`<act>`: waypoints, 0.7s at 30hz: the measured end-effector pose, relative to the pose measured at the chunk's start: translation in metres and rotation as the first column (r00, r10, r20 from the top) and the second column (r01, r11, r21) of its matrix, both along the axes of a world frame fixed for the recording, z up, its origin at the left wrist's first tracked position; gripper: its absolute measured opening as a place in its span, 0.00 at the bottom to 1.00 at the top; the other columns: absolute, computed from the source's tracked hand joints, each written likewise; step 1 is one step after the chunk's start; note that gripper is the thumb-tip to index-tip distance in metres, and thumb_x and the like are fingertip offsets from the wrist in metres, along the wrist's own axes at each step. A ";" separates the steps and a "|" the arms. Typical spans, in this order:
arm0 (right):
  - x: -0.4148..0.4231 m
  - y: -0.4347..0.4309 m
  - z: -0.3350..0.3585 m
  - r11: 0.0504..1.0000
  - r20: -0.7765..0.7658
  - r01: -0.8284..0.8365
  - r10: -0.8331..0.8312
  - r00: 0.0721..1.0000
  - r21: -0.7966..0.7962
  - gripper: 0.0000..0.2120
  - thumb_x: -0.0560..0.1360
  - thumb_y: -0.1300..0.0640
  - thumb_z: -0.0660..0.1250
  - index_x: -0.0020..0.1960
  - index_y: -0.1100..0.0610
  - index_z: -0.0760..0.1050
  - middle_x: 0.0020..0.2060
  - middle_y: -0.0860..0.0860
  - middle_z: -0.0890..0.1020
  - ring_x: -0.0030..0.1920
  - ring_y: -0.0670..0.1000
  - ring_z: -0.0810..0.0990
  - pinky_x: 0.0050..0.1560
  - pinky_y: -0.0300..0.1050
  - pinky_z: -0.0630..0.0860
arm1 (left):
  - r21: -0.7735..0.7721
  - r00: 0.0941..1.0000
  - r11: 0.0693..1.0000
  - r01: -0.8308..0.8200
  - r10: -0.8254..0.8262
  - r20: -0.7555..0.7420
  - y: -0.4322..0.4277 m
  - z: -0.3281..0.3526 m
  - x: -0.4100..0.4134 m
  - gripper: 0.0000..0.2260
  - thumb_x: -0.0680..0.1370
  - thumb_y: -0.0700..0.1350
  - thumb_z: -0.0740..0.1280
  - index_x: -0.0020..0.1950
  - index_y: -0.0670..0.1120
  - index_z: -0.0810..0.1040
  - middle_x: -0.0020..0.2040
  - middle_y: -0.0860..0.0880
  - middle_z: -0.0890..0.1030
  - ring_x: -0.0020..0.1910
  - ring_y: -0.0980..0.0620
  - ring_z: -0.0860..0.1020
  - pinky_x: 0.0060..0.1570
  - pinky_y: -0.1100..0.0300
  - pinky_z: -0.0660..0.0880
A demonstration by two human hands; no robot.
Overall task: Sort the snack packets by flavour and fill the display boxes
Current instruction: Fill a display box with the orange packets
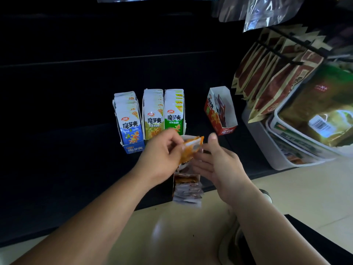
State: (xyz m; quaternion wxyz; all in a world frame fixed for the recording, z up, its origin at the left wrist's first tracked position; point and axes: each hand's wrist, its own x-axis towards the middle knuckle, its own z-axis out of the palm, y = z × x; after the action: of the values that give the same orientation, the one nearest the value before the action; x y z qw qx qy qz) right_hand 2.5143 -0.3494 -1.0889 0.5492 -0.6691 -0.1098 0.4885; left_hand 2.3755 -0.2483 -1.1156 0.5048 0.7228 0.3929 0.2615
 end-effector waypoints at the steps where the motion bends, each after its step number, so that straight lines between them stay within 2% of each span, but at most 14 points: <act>1: 0.004 0.002 0.002 0.999 -0.075 0.033 -0.032 0.997 -0.001 0.24 0.81 0.36 0.64 0.54 0.56 0.82 0.46 0.58 0.89 0.50 0.57 0.89 0.56 0.54 0.84 | 0.001 0.999 0.999 0.054 -0.054 0.005 -0.004 0.002 0.001 0.09 0.80 0.39 0.70 0.44 0.53 0.77 0.43 0.51 0.85 0.46 0.50 0.84 0.51 0.40 0.81; 3: 0.011 0.004 0.001 0.993 -0.185 0.118 -0.121 0.975 -0.028 0.25 0.79 0.37 0.69 0.58 0.60 0.78 0.48 0.62 0.88 0.50 0.60 0.88 0.59 0.57 0.83 | -0.038 0.991 0.991 0.128 -0.126 0.044 -0.011 0.005 0.000 0.08 0.79 0.37 0.71 0.44 0.48 0.79 0.47 0.51 0.86 0.50 0.51 0.84 0.56 0.46 0.81; 6: 0.020 0.003 0.002 0.984 -0.275 0.147 -0.168 0.947 -0.098 0.20 0.78 0.51 0.74 0.63 0.63 0.78 0.50 0.64 0.87 0.50 0.60 0.88 0.54 0.55 0.85 | -0.127 0.974 0.969 0.214 -0.202 0.098 -0.014 0.007 -0.002 0.06 0.78 0.33 0.73 0.44 0.42 0.81 0.53 0.53 0.87 0.55 0.56 0.85 0.59 0.56 0.81; 8: 0.023 -0.001 0.003 0.984 -0.297 0.084 -0.128 0.946 -0.159 0.15 0.78 0.59 0.71 0.62 0.65 0.80 0.53 0.65 0.86 0.52 0.58 0.88 0.50 0.51 0.86 | -0.161 0.964 0.953 0.257 -0.242 0.111 -0.015 0.007 -0.004 0.04 0.77 0.32 0.74 0.45 0.40 0.83 0.54 0.51 0.87 0.55 0.55 0.85 0.58 0.57 0.81; 11: 0.023 -0.006 -0.001 0.975 -0.265 0.055 -0.112 0.958 -0.215 0.11 0.78 0.67 0.67 0.59 0.68 0.81 0.50 0.64 0.87 0.45 0.57 0.88 0.42 0.49 0.86 | -0.249 0.959 0.928 0.276 -0.250 0.129 -0.018 0.008 -0.009 0.03 0.74 0.31 0.76 0.45 0.38 0.85 0.54 0.49 0.88 0.54 0.53 0.86 0.55 0.59 0.82; 13: 0.022 -0.006 -0.004 0.971 -0.201 0.048 -0.096 0.975 -0.233 0.12 0.77 0.71 0.66 0.59 0.66 0.81 0.49 0.63 0.87 0.47 0.60 0.88 0.43 0.54 0.86 | -0.284 0.969 0.929 0.239 -0.209 0.132 -0.020 0.007 -0.010 0.03 0.74 0.36 0.78 0.45 0.41 0.87 0.54 0.50 0.87 0.55 0.54 0.85 0.56 0.57 0.82; 15: 0.020 -0.005 -0.004 0.967 -0.146 0.049 -0.088 0.985 -0.251 0.13 0.76 0.73 0.66 0.57 0.64 0.81 0.50 0.63 0.87 0.49 0.63 0.87 0.48 0.60 0.85 | -0.283 0.992 0.953 0.108 -0.083 0.096 -0.018 0.003 -0.010 0.03 0.75 0.41 0.77 0.47 0.45 0.86 0.54 0.53 0.87 0.56 0.57 0.84 0.58 0.56 0.81; 17: 0.020 -0.005 -0.003 0.962 -0.126 0.042 -0.078 0.989 -0.269 0.13 0.76 0.73 0.65 0.56 0.61 0.80 0.51 0.63 0.87 0.50 0.64 0.87 0.51 0.64 0.84 | -0.253 0.999 0.967 -0.035 0.036 -0.002 -0.011 -0.003 -0.009 0.05 0.77 0.43 0.76 0.51 0.50 0.84 0.53 0.54 0.86 0.55 0.58 0.83 0.58 0.55 0.81; 21: 0.026 -0.004 0.001 0.970 -0.077 -0.034 0.017 0.997 -0.239 0.17 0.77 0.70 0.63 0.59 0.55 0.82 0.51 0.60 0.88 0.51 0.62 0.88 0.47 0.62 0.85 | -0.372 0.995 0.923 -0.099 0.097 -0.023 -0.007 -0.006 -0.007 0.12 0.80 0.47 0.72 0.64 0.50 0.79 0.56 0.52 0.84 0.53 0.55 0.84 0.50 0.51 0.85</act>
State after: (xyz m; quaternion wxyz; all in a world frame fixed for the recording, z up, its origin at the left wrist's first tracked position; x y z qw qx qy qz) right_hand 2.5400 -0.3531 -1.0879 0.4614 -0.7107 -0.0380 0.5296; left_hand 2.3690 -0.2549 -1.1212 0.6184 0.5938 0.4720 0.2057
